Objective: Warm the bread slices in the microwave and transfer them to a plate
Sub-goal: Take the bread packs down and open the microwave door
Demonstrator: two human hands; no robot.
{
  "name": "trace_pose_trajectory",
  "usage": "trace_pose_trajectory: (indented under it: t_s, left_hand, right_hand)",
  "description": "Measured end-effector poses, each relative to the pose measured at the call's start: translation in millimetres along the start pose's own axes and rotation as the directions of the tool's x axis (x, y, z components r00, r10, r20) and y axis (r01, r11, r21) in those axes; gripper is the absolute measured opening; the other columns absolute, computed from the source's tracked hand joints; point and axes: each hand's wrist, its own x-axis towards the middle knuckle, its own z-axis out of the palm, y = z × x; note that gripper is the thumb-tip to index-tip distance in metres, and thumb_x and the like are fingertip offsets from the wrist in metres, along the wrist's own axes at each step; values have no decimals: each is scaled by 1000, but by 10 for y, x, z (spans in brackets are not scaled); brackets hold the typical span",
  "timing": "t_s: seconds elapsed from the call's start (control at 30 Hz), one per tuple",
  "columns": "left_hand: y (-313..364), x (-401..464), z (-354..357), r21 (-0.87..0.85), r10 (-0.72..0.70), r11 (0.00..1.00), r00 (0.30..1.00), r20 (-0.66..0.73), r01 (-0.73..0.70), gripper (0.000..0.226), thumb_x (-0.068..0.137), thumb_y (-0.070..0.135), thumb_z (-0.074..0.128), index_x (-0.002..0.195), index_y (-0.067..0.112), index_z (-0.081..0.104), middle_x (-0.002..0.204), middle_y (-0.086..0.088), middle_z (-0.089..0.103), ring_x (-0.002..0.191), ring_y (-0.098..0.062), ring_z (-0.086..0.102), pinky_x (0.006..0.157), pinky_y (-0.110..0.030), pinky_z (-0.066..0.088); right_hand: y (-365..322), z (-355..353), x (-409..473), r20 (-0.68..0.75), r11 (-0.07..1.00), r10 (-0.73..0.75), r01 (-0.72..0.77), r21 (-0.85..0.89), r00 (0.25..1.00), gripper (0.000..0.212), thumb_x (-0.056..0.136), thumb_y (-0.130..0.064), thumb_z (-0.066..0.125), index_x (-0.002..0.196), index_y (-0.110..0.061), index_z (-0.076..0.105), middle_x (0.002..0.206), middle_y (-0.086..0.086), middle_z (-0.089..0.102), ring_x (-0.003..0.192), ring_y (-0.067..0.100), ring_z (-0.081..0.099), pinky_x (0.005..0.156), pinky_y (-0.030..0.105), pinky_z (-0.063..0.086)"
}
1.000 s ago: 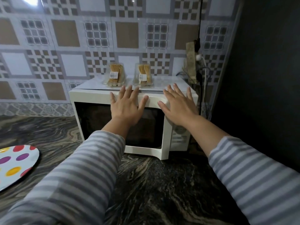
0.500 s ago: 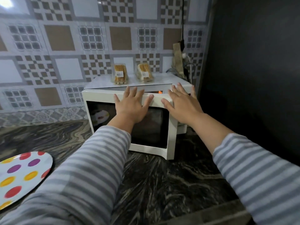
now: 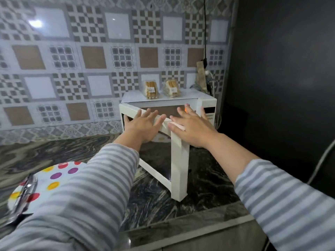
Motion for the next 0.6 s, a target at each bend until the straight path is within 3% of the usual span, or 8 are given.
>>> trace_pose_trajectory:
  t_s: [0.2, 0.47, 0.6]
  left_hand:
    - [-341, -291, -234, -34, -28, 999, 998, 55, 30, 60, 95, 64, 12, 150, 41, 20, 160, 14, 11, 149, -15, -2, 115, -58, -6]
    - [-752, -452, -465, -159, -110, 979, 985, 133, 130, 44, 101, 44, 31, 145, 44, 30, 159, 12, 11, 148, -15, -3, 118, -52, -1]
    - [-888, -480, -554, -199, -169, 961, 976, 135, 194, 42, 98, 39, 40, 140, 45, 41, 160, 2, 16, 147, -23, 14, 119, -45, 9]
  right_hand:
    - [-443, -11, -30, -18, 984, -121, 122, 129, 993, 55, 97, -60, 19, 142, -37, 40, 160, -4, 16, 148, 14, -7, 115, 50, -15]
    - [-883, 40, 47, -42, 902, -186, 188, 389, 982, 40, 96, -48, 43, 131, -35, 57, 158, -3, 23, 148, 14, 0, 116, 50, -10]
    - [-992, 91, 156, -50, 887, -202, 205, 413, 978, 41, 96, -53, 38, 128, -37, 58, 157, -3, 26, 148, 15, 3, 116, 52, -7]
